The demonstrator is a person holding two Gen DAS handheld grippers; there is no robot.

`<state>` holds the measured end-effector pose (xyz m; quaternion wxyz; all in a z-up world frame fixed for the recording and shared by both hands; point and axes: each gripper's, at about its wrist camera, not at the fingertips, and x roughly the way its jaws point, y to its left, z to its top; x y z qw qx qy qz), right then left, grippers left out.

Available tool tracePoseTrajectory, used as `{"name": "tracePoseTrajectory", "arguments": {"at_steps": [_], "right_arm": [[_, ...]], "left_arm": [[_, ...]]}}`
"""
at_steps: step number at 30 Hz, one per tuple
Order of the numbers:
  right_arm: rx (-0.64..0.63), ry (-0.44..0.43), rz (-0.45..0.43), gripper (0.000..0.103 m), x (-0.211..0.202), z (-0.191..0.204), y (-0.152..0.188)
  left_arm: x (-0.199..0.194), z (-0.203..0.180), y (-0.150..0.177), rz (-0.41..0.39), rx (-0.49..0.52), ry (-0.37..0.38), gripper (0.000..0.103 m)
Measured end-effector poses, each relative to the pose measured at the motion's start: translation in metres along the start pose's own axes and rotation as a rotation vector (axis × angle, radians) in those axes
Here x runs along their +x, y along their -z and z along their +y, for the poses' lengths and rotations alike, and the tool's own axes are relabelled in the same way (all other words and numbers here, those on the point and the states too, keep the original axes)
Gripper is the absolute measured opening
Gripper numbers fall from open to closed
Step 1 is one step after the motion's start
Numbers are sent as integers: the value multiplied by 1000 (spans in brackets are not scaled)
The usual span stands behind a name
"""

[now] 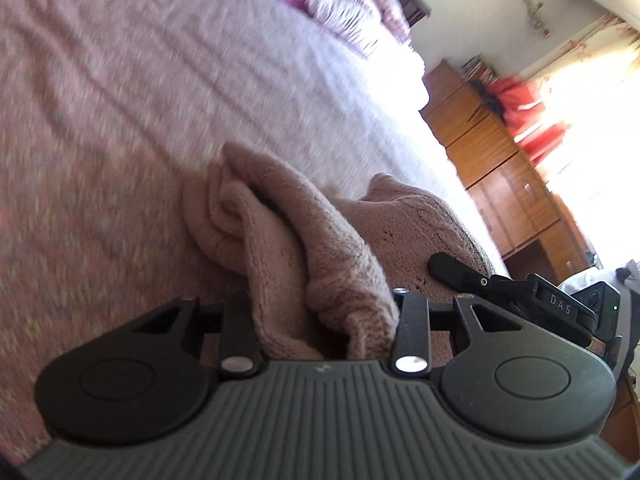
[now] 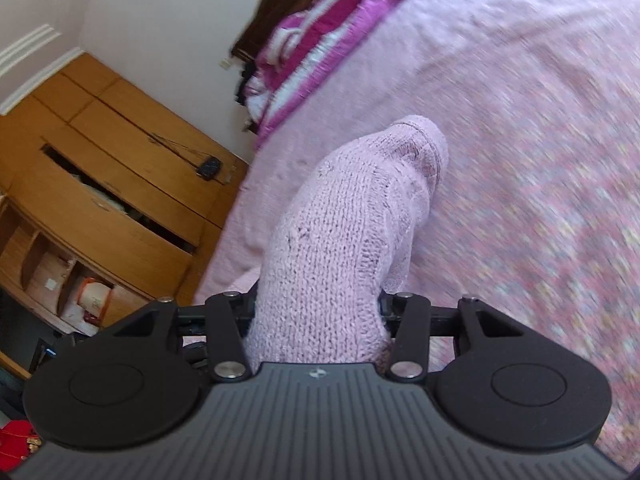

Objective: Fold small clothes

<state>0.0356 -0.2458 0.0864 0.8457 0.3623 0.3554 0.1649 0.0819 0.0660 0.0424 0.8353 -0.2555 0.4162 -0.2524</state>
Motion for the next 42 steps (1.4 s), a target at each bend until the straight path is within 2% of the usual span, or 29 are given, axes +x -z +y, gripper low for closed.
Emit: {"name": "tracePoseTrajectory", "arguments": {"at_steps": [6, 11, 15, 21, 22, 24, 32, 36, 42], "right_arm": [[-1, 96, 38, 55, 10, -34, 25], [-30, 105, 31, 62, 13, -41, 31], [-42, 106, 24, 66, 15, -41, 33], [-72, 129, 6, 71, 10, -32, 32], [-81, 136, 3, 72, 9, -30, 32], [-100, 154, -8, 73, 5, -25, 33], [-202, 220, -75, 80, -23, -2, 40], [-248, 208, -107, 83, -43, 11, 45], [-320, 204, -108, 89, -58, 32, 59]], "left_arm": [[12, 17, 20, 42, -20, -51, 44], [15, 15, 24, 36, 19, -80, 48], [16, 8, 25, 33, 58, -126, 59], [10, 3, 23, 38, 63, -152, 60], [8, 0, 24, 35, 73, -169, 65], [3, -6, 26, 23, 100, -208, 69], [-18, -19, 33, 3, 134, -284, 70], [-27, -25, 39, 0, 149, -316, 70], [-37, -38, 53, -17, 204, -380, 70]]}}
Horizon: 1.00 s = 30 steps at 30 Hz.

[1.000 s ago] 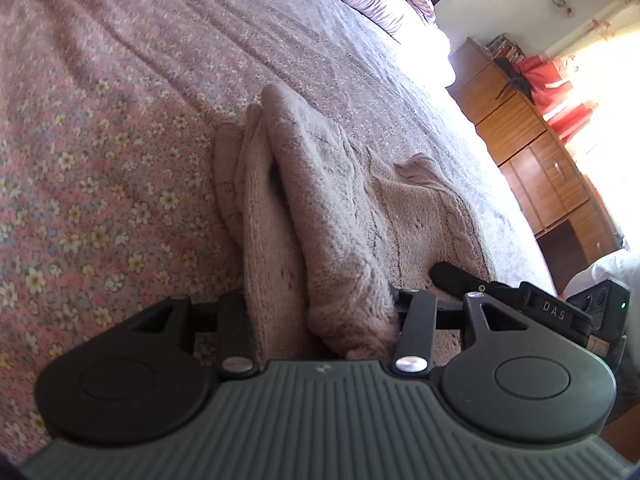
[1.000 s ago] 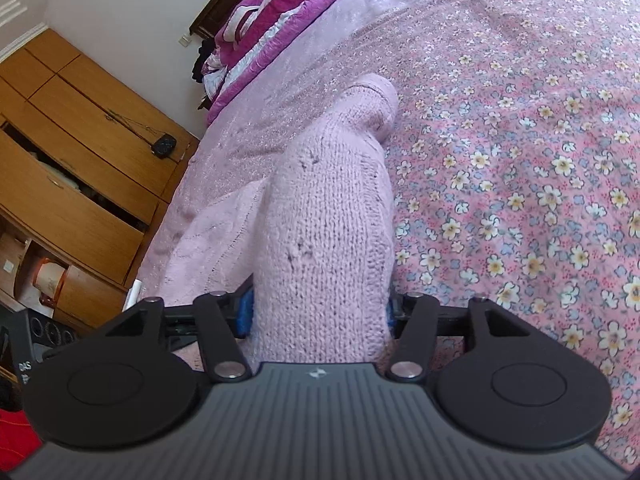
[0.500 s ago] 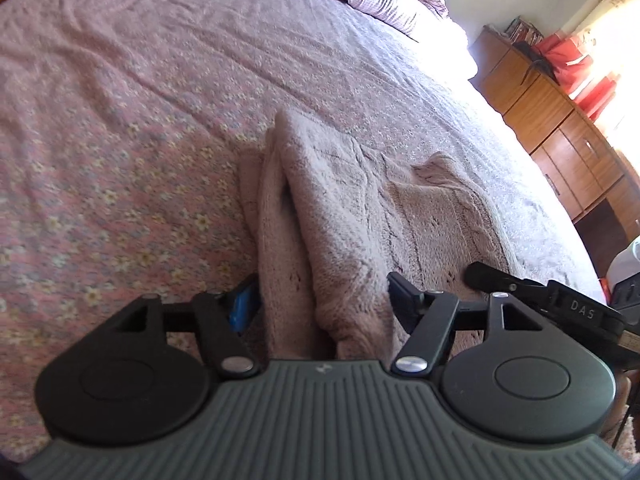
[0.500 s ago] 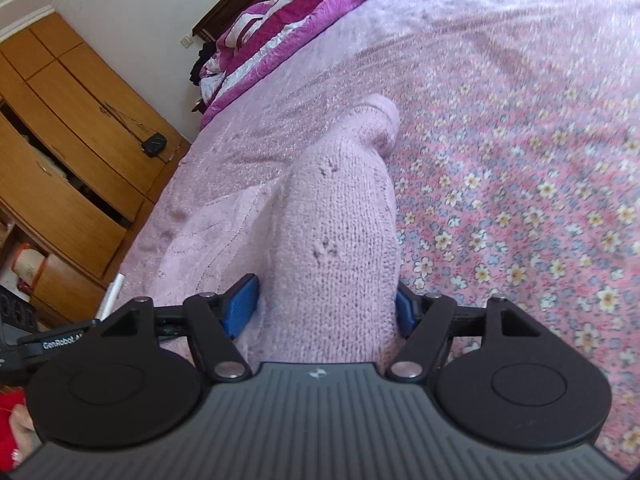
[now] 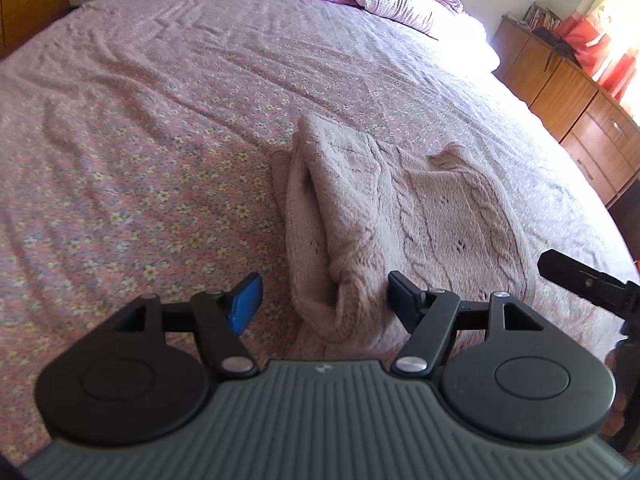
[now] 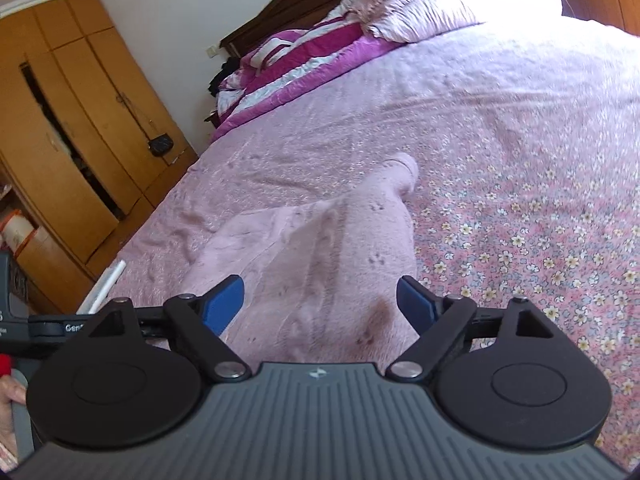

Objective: Fold small clothes

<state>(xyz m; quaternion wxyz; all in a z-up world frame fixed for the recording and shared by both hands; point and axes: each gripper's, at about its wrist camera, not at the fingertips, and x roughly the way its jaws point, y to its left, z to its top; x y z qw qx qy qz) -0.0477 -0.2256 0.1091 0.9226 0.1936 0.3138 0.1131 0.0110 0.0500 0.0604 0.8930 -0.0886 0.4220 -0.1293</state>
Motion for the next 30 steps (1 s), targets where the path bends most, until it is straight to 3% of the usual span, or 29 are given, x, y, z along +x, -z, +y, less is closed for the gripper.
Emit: {"name": "tracePoseTrajectory", "arguments": {"at_steps": [12, 20, 30], "right_arm": [[-86, 34, 35, 96, -11, 32, 36], [-122, 107, 79, 100, -3, 39, 63], [-81, 151, 130, 101, 4, 30, 76]], "left_arm": [[-15, -15, 28, -14, 43, -95, 70], [-1, -28, 53, 51, 90, -169, 70], [12, -41, 68, 62, 123, -244, 70]]}}
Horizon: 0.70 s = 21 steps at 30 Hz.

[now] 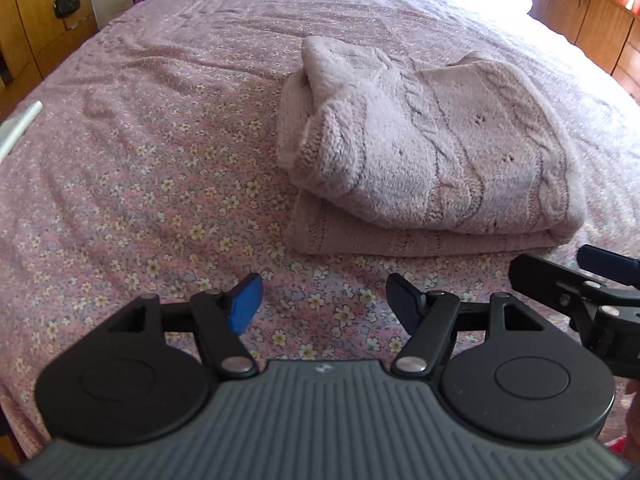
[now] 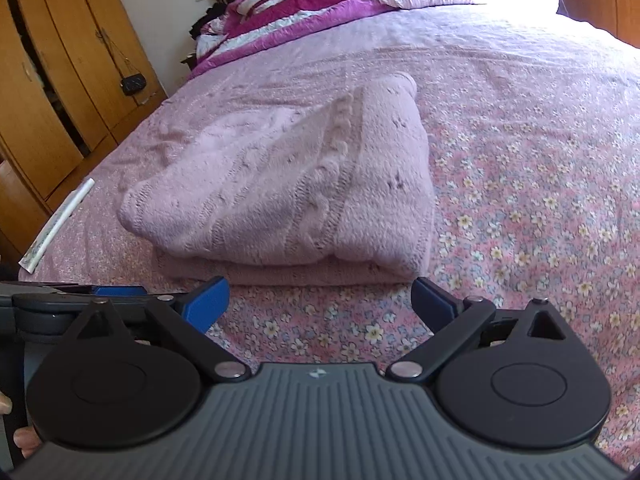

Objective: Fold small clothes

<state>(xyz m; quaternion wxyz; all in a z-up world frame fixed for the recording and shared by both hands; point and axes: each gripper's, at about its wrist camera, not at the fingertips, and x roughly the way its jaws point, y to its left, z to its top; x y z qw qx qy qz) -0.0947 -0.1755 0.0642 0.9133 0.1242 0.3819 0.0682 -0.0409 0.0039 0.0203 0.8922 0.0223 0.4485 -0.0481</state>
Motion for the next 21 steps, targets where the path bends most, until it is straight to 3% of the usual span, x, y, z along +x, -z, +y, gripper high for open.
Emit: {"name": "tracePoseTrajectory", "arguments": {"at_steps": [21], "right_arm": [[25, 4, 31, 101, 6, -2, 3]], "left_arm": [[1, -9, 4, -1, 28, -10, 70]]}}
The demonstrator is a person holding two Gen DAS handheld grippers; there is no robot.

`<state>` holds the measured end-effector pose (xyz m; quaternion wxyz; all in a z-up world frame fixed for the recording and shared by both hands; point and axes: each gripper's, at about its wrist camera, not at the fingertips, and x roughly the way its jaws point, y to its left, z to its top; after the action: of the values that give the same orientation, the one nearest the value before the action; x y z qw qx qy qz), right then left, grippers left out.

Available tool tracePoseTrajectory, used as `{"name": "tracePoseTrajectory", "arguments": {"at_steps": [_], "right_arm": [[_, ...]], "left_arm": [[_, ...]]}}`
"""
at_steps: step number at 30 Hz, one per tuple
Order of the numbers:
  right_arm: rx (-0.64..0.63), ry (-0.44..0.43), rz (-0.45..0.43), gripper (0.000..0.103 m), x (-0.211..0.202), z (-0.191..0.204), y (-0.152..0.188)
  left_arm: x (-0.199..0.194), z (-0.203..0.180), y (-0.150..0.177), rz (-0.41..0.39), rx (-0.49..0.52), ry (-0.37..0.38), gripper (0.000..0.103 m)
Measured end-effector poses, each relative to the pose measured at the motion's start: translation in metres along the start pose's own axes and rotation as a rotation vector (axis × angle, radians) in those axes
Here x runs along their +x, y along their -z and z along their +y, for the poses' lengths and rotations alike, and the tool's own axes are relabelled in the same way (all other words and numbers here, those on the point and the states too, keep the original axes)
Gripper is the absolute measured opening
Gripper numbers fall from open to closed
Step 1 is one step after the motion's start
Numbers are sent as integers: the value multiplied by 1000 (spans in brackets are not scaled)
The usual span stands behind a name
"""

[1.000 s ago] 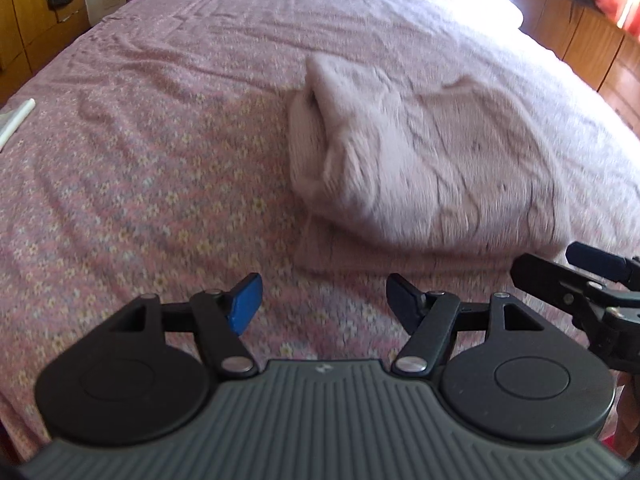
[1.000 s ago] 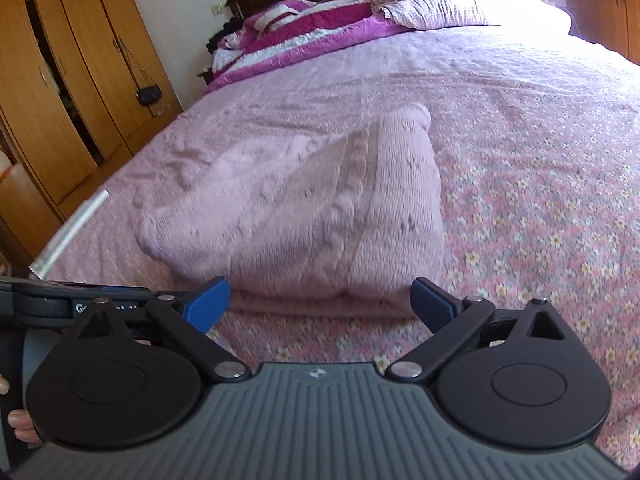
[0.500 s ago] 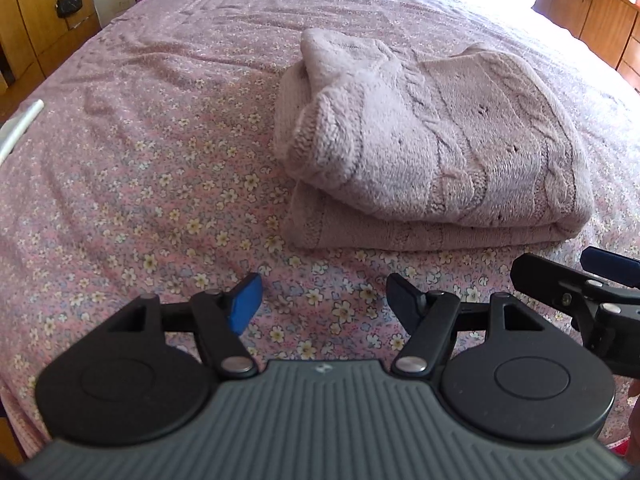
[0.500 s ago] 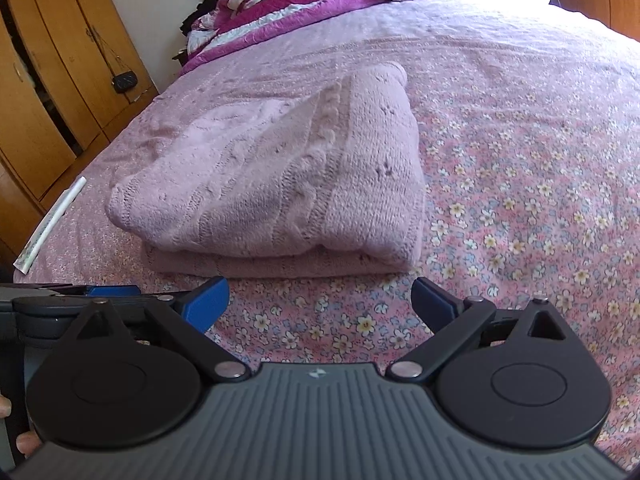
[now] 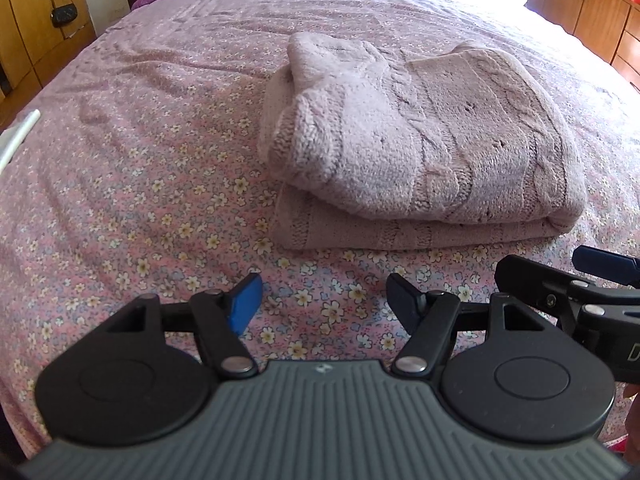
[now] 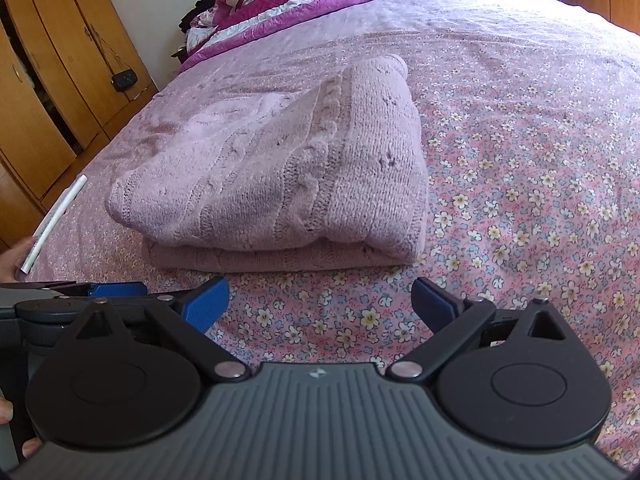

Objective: Fold small clothes

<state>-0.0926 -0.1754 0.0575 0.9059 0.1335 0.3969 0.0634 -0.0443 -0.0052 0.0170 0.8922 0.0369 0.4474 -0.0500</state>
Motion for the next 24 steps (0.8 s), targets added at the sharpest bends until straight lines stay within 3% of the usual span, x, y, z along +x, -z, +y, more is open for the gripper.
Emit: {"name": "tracePoseTrajectory", "arguments": {"at_steps": [24], "right_arm": [[3, 1, 3, 101, 2, 0, 1]], "left_arm": [[2, -1, 3, 6, -2, -2, 70]]}}
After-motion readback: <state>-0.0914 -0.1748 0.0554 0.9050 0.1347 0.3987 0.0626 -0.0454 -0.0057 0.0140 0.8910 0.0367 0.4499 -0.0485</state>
